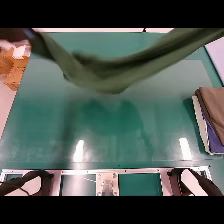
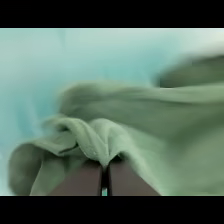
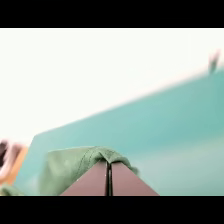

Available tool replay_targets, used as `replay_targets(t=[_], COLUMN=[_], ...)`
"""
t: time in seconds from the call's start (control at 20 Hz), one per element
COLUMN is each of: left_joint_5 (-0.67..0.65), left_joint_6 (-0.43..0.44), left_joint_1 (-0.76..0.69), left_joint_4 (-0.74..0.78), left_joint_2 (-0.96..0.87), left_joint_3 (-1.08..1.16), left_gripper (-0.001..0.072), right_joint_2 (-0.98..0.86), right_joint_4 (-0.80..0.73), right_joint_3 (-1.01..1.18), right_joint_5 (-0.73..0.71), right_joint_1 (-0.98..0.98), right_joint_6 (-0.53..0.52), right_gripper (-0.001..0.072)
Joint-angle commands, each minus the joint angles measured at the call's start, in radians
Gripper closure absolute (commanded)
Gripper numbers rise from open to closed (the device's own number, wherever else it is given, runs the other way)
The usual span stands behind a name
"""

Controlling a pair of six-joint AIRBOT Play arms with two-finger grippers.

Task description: Fold the shirts.

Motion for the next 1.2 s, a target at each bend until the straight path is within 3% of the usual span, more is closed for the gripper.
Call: replay_targets(t=[0.0, 0.15, 0.45, 0.6, 0.7, 0.9, 1.0, 1.15], left_joint_5=[0.085, 0.156, 0.109, 0.139, 0.184, 0.271, 0.351, 0.455], left_joint_6=[-0.055, -0.055, -0.071, -0.058, -0.004, 0.088, 0.128, 0.142], left_joint_1=[0.061, 0.070, 0.070, 0.070, 0.070, 0.021, -0.033, -0.060], left_joint_4=[0.006, 0.049, 0.111, 0.103, 0.063, -0.032, -0.030, -0.038], left_joint_2=[0.102, 0.191, 0.227, 0.211, 0.178, 0.013, -0.118, -0.331], left_joint_3=[0.242, 0.211, 0.066, -0.129, -0.261, -0.474, -0.547, -0.552], left_gripper=[0.0684, 0.0684, 0.0683, 0.0683, 0.0683, 0.0683, 0.0683, 0.0683], right_joint_2=[0.002, 0.014, 0.000, -0.018, -0.051, -0.244, -0.414, -0.654], right_joint_4=[-0.002, -0.002, 0.002, -0.003, -0.011, -0.073, -0.077, -0.076], right_joint_3=[0.278, 0.300, 0.275, 0.120, -0.060, -0.377, -0.415, -0.354], right_joint_5=[0.078, 0.068, 0.090, 0.086, 0.052, -0.167, -0.253, -0.274], right_joint_1=[-0.161, -0.179, -0.171, -0.093, 0.009, 0.206, 0.254, 0.273], right_joint_6=[0.040, 0.039, 0.039, 0.028, -0.014, -0.076, -0.082, -0.082], right_gripper=[0.0697, 0.0697, 0.0697, 0.0697, 0.0697, 0.0697, 0.0697, 0.0696])
